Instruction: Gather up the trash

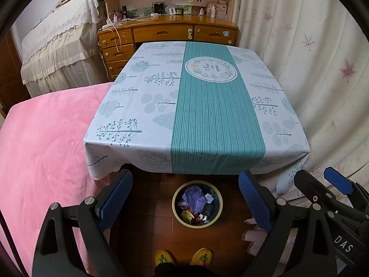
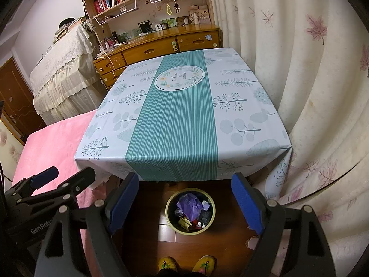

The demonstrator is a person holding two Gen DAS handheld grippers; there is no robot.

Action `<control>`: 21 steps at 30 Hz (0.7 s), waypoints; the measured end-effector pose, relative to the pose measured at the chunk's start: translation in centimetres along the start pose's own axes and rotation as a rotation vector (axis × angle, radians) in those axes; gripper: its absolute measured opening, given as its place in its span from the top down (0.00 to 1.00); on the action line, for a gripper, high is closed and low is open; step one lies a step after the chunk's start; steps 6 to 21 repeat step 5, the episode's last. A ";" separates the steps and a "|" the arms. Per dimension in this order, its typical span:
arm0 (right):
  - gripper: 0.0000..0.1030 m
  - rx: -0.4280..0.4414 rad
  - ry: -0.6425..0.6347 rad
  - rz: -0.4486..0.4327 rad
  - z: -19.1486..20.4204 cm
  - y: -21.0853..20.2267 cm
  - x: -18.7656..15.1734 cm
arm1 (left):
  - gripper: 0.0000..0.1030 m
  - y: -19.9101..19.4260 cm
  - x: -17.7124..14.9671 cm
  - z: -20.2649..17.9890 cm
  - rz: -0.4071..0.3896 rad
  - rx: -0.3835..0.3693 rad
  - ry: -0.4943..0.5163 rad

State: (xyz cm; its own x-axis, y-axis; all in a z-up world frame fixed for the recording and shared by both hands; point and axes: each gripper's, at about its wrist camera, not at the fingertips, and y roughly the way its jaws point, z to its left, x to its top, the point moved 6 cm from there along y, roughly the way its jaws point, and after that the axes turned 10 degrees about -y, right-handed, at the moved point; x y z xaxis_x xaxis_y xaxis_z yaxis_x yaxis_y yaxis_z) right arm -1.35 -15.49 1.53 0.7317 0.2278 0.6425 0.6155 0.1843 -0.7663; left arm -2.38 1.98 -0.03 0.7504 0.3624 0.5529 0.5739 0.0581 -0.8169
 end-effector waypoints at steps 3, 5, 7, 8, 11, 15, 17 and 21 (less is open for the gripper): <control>0.19 0.000 0.000 0.000 0.0 0.0 0.0 | 0.10 0.0 -0.1 0.1 -0.001 0.000 0.001; 0.19 -0.001 0.000 0.001 0.0 0.0 0.0 | 0.10 0.0 -0.2 0.2 -0.001 0.001 0.001; 0.19 -0.001 0.000 0.001 0.0 0.0 0.0 | 0.10 0.0 -0.2 0.2 -0.001 0.001 0.001; 0.19 -0.001 0.000 0.001 0.0 0.0 0.0 | 0.10 0.0 -0.2 0.2 -0.001 0.001 0.001; 0.19 -0.001 0.000 0.001 0.0 0.0 0.0 | 0.10 0.0 -0.2 0.2 -0.001 0.001 0.001; 0.19 -0.001 0.000 0.001 0.0 0.0 0.0 | 0.10 0.0 -0.2 0.2 -0.001 0.001 0.001; 0.19 -0.001 0.000 0.001 0.0 0.0 0.0 | 0.10 0.0 -0.2 0.2 -0.001 0.001 0.001; 0.19 -0.001 0.000 0.001 0.0 0.0 0.0 | 0.10 0.0 -0.2 0.2 -0.001 0.001 0.001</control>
